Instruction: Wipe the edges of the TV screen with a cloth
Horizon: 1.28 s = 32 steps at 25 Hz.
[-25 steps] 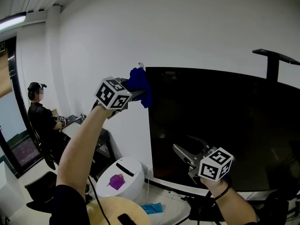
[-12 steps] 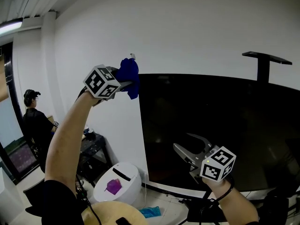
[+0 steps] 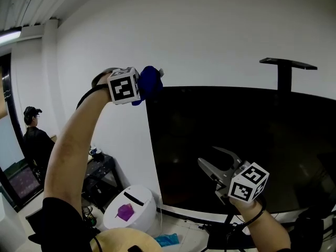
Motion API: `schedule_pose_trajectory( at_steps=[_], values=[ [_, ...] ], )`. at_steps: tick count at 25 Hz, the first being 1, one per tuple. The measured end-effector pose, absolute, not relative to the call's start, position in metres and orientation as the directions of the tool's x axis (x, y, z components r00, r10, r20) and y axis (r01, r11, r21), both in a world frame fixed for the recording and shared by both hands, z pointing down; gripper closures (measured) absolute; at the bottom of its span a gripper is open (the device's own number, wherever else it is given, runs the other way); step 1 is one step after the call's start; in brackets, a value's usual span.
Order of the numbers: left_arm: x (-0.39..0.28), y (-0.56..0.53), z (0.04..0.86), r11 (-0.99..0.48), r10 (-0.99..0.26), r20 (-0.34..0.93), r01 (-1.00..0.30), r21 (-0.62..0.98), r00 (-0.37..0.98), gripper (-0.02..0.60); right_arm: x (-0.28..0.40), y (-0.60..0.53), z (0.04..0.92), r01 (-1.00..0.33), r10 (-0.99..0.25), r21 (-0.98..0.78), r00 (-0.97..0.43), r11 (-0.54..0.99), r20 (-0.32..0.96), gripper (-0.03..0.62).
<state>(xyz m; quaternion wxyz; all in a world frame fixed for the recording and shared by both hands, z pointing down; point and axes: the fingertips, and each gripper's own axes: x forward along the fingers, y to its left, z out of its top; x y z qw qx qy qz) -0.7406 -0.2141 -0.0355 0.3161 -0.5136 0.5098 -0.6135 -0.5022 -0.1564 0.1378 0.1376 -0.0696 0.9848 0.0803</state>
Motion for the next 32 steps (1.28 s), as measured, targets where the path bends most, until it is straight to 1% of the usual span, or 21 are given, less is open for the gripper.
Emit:
schedule_pose_trajectory(
  at_steps=[4,10,16,19,25,32],
  values=[
    [-0.735,-0.218,-0.037,-0.314,-0.873,0.345,-0.144,-0.939,-0.344,0.467,-0.483,-0.160,0.134,-0.163,-0.121,0.117,-0.944,0.980,-0.306,0.378],
    [-0.703,-0.227,-0.033,-0.379,-0.840,0.369,-0.057,-0.924,-0.398,0.468,-0.455,-0.161,0.126,-0.164,-0.124,0.094,-0.934,0.982,-0.335,0.379],
    [-0.677,-0.234,-0.032,-0.394,-0.824,0.357,-0.008,-0.919,-0.440,0.468,-0.420,-0.165,0.118,-0.165,-0.123,0.085,-0.922,0.983,-0.367,0.379],
    [-0.659,-0.239,-0.032,-0.407,-0.824,0.350,0.034,-0.913,-0.446,0.468,-0.405,-0.171,0.096,-0.178,-0.121,0.116,-0.914,0.977,-0.387,0.381],
    [-0.627,-0.249,-0.032,-0.414,-0.815,0.341,0.058,-0.909,-0.469,0.468,-0.385,-0.171,0.024,-0.200,-0.098,0.203,-0.900,0.959,-0.424,0.384],
    [-0.576,-0.254,-0.030,-0.428,-0.820,0.340,0.098,-0.899,-0.459,0.468,-0.364,-0.154,-0.003,-0.195,-0.062,0.285,-0.907,0.939,-0.416,0.385]
  ],
)
